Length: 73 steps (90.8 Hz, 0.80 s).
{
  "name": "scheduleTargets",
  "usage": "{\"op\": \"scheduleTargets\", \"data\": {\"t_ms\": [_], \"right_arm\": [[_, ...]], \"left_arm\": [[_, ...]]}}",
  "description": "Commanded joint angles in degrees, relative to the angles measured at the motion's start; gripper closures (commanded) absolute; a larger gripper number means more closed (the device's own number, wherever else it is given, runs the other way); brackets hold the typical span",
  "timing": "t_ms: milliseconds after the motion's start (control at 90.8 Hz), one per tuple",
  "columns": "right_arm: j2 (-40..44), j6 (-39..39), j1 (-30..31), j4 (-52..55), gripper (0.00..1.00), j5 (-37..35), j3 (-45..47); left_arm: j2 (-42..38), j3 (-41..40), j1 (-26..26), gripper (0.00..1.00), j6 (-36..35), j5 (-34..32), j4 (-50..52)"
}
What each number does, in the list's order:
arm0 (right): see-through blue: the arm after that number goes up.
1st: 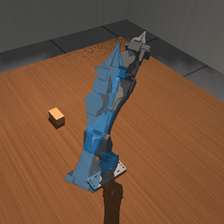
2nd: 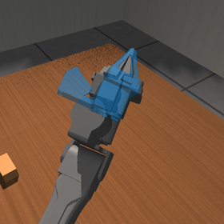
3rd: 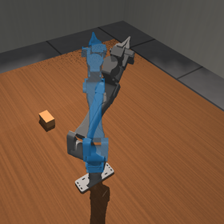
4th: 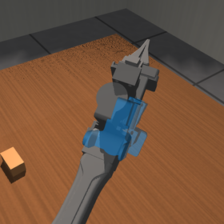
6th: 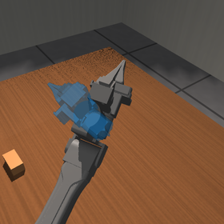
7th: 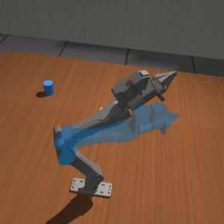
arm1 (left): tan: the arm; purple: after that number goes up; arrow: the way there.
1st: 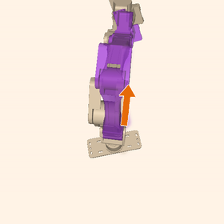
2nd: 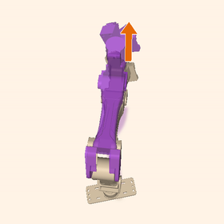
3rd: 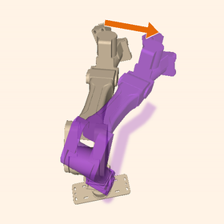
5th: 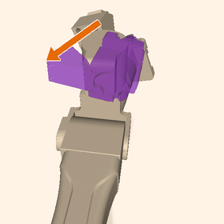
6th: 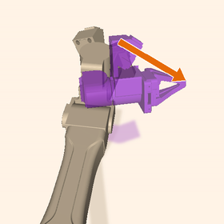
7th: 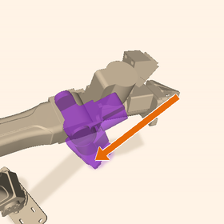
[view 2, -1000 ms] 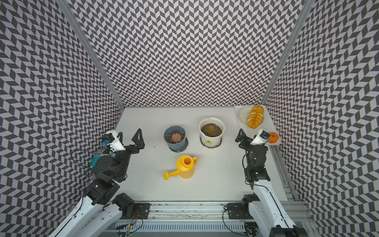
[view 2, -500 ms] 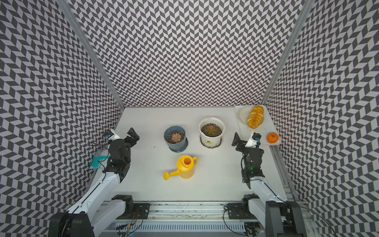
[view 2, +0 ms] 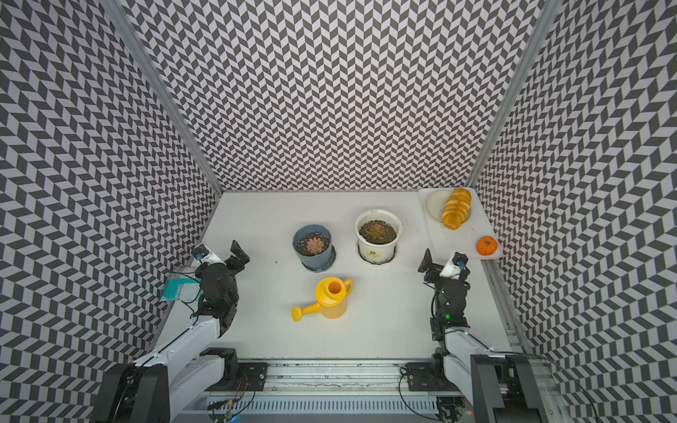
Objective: Water the succulent around the soil edge
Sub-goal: Reset both arms
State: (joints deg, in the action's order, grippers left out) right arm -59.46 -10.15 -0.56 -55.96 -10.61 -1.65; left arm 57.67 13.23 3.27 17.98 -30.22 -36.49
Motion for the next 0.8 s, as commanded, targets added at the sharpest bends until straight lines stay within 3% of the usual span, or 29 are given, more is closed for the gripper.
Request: {"op": "scheduleTargets", "data": {"t_ms": [0, 176, 342, 452, 793], "right_arm": [[1.94, 0.86, -0.09, -7.23, 0.00, -3.72, 1.59], [2.84, 3.36, 0.52, -13.10, 0.00, -2.08, 3.96], [-3.82, 5.88, 1.14, -19.37, 0.00, 1.22, 3.79], [-9.55, 5.94, 1.17, -24.82, 0.00, 3.41, 3.47], [-15.15, 7.59, 1.25, -31.21, 0.00, 4.98, 3.59]], "left_arm": [[1.13, -0.86, 0.77, 0.00, -4.74, -2.90, -6.97], [4.28, -1.69, 1.12, 0.00, -8.05, -2.56, -10.67], [8.16, -1.73, 0.27, 0.00, -9.61, -1.29, -12.78], [10.40, -1.64, -0.83, 0.00, -9.51, 1.70, -14.17], [16.21, -1.69, -5.03, 0.00, -6.00, 12.28, -22.05]]}}
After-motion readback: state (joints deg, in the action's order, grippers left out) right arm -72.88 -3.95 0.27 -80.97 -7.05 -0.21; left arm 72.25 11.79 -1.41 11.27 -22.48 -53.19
